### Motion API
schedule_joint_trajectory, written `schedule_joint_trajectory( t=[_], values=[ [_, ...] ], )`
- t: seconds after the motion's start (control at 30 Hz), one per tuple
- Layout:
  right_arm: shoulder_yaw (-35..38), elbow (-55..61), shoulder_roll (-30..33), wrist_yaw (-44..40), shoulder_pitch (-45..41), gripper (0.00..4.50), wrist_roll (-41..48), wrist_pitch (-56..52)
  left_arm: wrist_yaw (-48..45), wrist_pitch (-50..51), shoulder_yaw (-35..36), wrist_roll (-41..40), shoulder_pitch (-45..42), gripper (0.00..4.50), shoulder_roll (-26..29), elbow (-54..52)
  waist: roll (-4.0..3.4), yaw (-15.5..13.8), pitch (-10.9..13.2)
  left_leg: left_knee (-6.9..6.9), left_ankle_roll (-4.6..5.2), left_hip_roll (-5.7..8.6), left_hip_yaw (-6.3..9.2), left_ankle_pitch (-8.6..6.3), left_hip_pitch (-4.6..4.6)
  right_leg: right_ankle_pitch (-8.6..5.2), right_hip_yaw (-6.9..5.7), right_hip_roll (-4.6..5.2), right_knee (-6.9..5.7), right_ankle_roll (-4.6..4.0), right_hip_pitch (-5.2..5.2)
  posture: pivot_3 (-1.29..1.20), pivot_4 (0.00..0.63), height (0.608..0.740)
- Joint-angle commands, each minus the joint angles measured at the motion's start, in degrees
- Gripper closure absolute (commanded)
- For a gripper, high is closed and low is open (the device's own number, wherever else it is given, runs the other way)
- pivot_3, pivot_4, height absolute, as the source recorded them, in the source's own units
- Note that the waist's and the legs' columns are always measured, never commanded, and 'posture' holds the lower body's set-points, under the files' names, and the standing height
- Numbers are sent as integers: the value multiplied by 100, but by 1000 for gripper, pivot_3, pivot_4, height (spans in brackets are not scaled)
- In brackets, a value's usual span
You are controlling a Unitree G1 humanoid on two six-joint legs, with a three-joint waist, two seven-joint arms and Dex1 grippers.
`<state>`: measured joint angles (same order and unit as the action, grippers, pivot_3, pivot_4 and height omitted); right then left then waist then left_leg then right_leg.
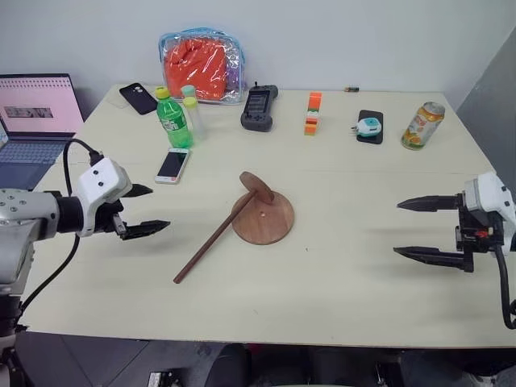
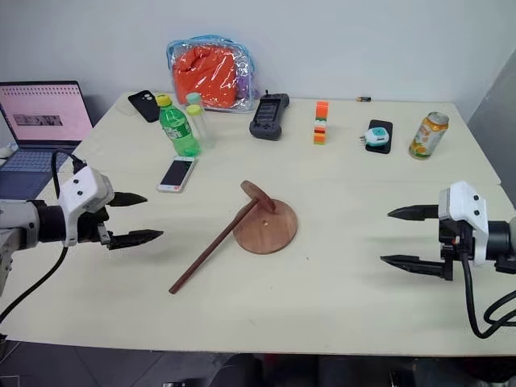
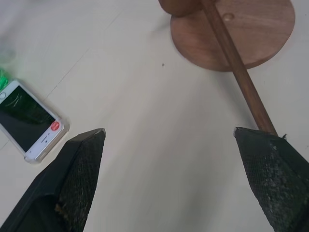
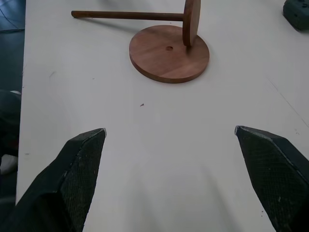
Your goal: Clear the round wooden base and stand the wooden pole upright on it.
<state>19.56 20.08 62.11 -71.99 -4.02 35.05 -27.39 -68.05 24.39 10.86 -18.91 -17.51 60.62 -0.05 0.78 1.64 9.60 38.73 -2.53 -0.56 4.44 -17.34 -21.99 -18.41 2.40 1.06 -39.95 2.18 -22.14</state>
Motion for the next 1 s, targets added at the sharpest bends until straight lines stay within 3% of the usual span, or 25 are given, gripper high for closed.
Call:
schedule_joint_trajectory(
  t=[0.03,0.37,0.6,0.8,1.0],
  values=[
    [264,231,-27,79,65,0,129,-40,0,-87,15,0,-121,62,51,17,0,1,0,0,0,0,0,0,0,0,0,0,0,0,0,0,150,740],
    [185,406,-129,209,100,0,169,-45,227,138,91,102,-63,62,94,-79,0,2,0,0,0,1,0,0,0,0,1,-1,0,0,0,0,150,740],
    [-150,891,-340,453,-111,0,320,-127,703,951,-44,-25,125,62,-96,-856,0,1,0,0,0,0,1,0,0,0,2,0,1,0,0,0,150,740],
    [-563,1609,-473,911,-325,0,560,-508,1617,2082,-760,55,-527,62,-777,-1661,3,-28,1,5,0,6,8,0,-2,0,-2,0,1,0,5,0,150,740],
    [-1019,2041,-721,1506,-617,0,677,-842,2294,3197,-1526,50,-1495,62,-1648,-1596,9,-19,1,13,-1,9,13,0,-5,0,-5,-2,-1,1,9,0,150,740]
  ],
)
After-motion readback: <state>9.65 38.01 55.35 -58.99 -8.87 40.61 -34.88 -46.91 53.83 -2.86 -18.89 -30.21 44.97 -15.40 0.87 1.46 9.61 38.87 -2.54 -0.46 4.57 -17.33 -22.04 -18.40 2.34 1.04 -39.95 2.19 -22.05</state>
